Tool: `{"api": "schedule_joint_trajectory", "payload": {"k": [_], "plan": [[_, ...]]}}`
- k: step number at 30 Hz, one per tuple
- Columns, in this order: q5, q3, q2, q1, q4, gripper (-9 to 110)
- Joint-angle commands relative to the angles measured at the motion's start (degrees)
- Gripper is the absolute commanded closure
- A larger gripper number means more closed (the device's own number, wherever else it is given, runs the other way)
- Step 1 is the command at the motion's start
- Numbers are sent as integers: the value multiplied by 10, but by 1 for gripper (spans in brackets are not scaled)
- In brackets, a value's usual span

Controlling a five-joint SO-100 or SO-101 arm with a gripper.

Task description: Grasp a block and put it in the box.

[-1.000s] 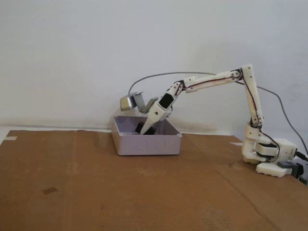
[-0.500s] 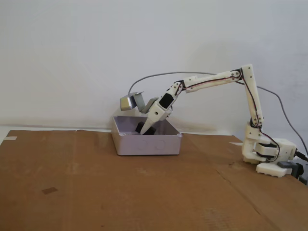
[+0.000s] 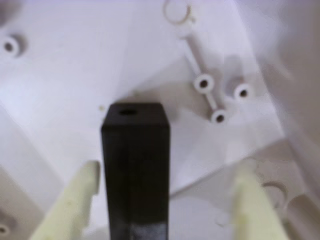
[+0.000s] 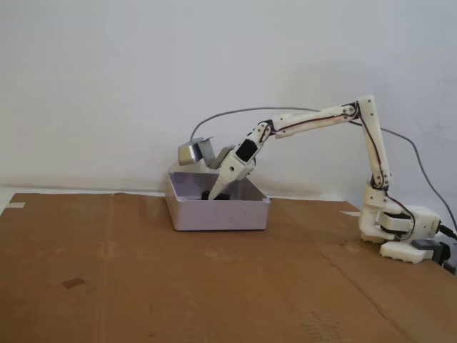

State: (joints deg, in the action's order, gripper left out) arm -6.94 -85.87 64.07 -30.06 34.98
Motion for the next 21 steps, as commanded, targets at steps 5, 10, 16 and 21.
{"api": "schedule_joint_trajectory", "payload": {"k": [5, 10, 16, 21], "plan": [[-2, 20, 22, 10, -26, 61], [-2, 27, 24, 10, -26, 61], [-2, 50, 25, 17, -27, 61], [-2, 72, 25, 22, -27, 61]]}}
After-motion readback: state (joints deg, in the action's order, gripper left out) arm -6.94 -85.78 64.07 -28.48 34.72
